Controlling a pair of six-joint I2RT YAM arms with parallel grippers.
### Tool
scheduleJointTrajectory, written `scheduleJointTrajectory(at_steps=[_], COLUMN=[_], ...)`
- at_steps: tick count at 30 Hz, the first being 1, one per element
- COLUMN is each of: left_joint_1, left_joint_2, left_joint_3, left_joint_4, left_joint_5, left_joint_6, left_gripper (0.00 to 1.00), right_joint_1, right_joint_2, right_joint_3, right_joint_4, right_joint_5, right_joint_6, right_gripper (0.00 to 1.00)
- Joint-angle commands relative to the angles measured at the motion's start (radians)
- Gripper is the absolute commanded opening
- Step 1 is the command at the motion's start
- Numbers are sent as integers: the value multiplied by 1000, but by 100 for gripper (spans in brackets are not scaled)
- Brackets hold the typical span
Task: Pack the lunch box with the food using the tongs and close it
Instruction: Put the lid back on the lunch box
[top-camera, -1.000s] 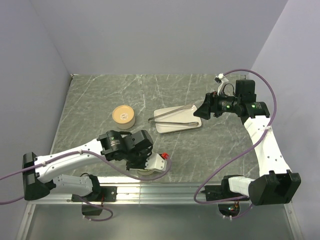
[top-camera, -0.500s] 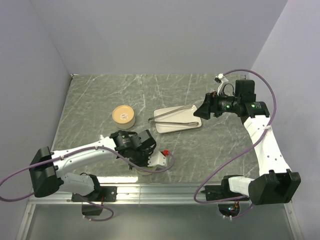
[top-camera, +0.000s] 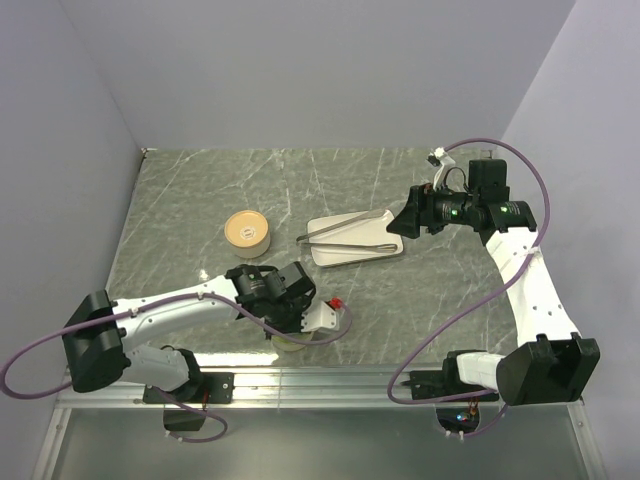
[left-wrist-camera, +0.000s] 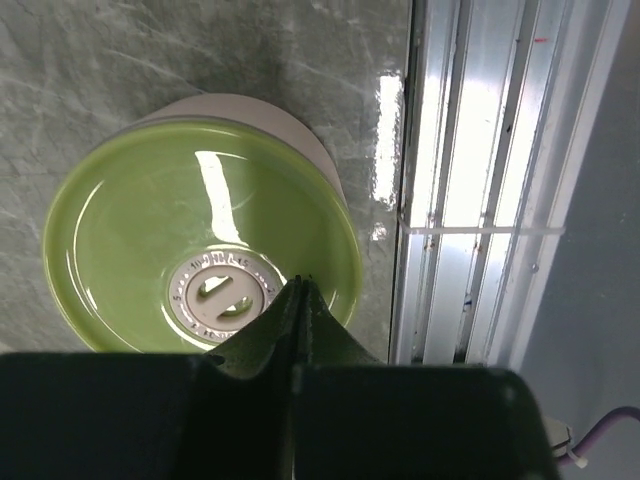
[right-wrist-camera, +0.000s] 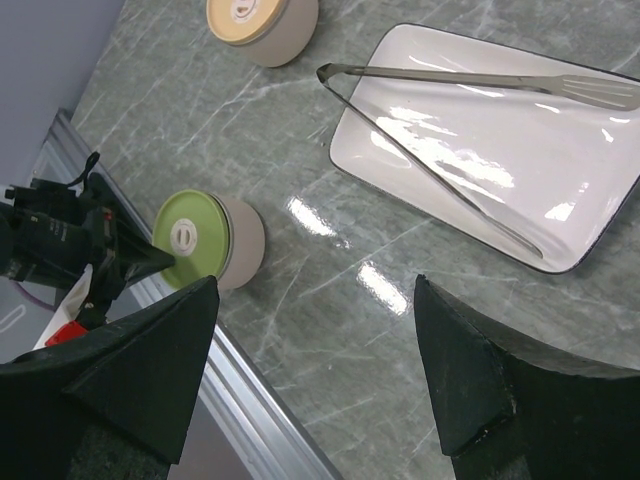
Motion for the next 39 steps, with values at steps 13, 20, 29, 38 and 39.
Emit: scheduleJointTrajectory(at_steps=[13, 20, 29, 38, 39], left_joint_1=[67, 116, 127, 128, 127], left_joint_2=[-24, -44, 37, 65, 56], left_joint_3=[85, 96, 10, -19, 2], left_joint_4=[-77, -85, 12, 16, 0], left_joint_5=[-12, -47, -32, -30, -33], left_joint_6=[-12, 14, 25, 34, 36], left_gripper=[31, 38, 47, 50, 50], right_joint_1=[-6, -5, -5, -5, -3], right_joint_2=[3, -2, 1, 6, 6], right_joint_3=[59, 48, 37, 37, 39], right_joint_4=[-20, -12, -21, -20, -21], right_joint_5=[-4, -5, 4, 2, 1], right_joint_6=[-17, -15, -29, -30, -30], right_gripper=[85, 85, 85, 85, 85])
